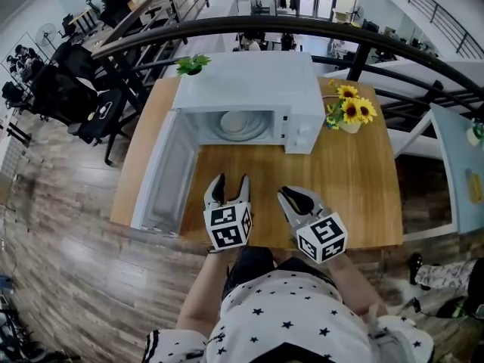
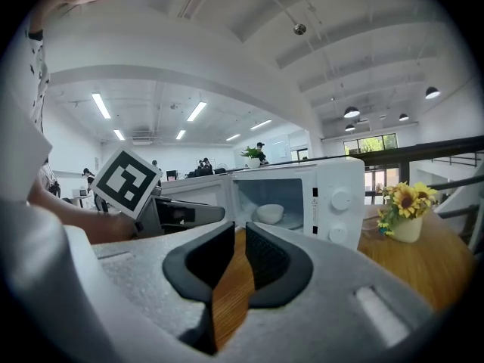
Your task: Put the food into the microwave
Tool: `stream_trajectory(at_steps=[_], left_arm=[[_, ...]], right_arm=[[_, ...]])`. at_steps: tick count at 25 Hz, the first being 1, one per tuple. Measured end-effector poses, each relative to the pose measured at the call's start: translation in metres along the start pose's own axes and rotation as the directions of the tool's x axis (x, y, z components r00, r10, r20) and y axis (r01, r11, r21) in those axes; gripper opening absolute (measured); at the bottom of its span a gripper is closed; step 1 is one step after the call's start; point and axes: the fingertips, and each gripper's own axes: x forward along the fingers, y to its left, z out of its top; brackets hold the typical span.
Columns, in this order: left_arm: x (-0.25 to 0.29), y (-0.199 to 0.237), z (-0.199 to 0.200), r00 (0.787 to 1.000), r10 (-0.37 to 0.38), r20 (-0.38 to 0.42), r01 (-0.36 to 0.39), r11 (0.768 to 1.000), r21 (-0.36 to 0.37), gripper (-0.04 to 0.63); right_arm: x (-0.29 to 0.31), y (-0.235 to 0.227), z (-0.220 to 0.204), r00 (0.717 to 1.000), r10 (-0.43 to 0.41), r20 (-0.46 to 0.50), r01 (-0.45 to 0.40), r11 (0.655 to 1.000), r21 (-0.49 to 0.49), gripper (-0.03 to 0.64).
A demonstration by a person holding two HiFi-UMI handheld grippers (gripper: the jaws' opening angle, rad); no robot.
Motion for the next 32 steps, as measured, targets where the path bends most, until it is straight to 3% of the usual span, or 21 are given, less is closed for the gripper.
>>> stream_trajectory(at_steps=[15,32], left_arm=[[-0.059,-0.006,-0.002,0.997,0.058,0.049,-0.056,0.998,-0.039,0.032],[-0.090,-0.022,-0.010,0.997,0.006,0.071,-0.003,0.999,-0.036,0.003]], right_arm=[[-0.024,0.015,0.002,0.999,0.018,0.042,-0.018,1.000,0.002,0.031],[-0.040,0.024,-0.005,0.998,0.044,0.045,-0.044,0.999,-0.002,0.031]])
